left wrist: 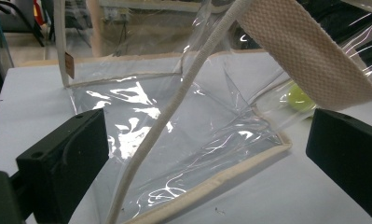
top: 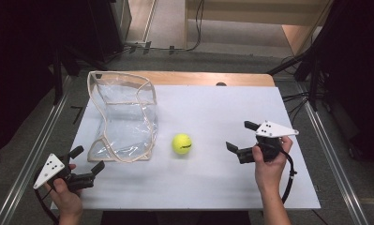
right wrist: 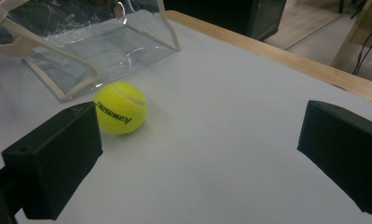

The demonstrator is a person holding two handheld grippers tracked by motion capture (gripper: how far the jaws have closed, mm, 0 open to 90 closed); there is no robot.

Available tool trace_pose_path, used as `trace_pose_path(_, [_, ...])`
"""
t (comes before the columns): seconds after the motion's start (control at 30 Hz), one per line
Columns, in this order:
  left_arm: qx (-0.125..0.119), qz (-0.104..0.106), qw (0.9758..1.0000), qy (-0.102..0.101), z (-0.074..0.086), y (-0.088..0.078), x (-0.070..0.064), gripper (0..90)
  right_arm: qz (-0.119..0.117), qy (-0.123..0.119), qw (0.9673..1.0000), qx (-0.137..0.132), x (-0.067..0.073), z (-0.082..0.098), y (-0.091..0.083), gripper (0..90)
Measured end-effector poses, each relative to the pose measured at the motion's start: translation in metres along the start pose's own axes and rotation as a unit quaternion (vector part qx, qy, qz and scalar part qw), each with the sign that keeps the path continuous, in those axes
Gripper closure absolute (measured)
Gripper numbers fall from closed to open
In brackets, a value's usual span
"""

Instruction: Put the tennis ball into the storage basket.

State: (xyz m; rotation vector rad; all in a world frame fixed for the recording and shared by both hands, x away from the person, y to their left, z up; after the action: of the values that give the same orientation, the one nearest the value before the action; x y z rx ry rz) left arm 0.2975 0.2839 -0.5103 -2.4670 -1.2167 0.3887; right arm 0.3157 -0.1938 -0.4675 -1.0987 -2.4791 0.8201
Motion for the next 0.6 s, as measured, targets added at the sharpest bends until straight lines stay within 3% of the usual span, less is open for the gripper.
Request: trace_pose_path(0.6, [0.001, 0.003, 1.0, 0.003, 0.0, 0.001, 0.0, 0.0, -0.027, -0.033, 0.9984, 0.037, 0.015, -0.02, 0.026, 0.0])
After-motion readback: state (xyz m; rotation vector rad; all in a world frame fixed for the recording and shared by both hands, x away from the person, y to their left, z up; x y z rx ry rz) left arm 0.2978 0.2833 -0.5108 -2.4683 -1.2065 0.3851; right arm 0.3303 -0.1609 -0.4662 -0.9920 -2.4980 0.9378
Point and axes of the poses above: each handheld gripper's, and its own axes: y roughly forward along the jaws, z roughly out of its underside, x roughly to its left, the point moved 8 cm from there along y, roughly forward along the jaws, and after that the axes turned 13 degrees about x, right-handed, at the moved point
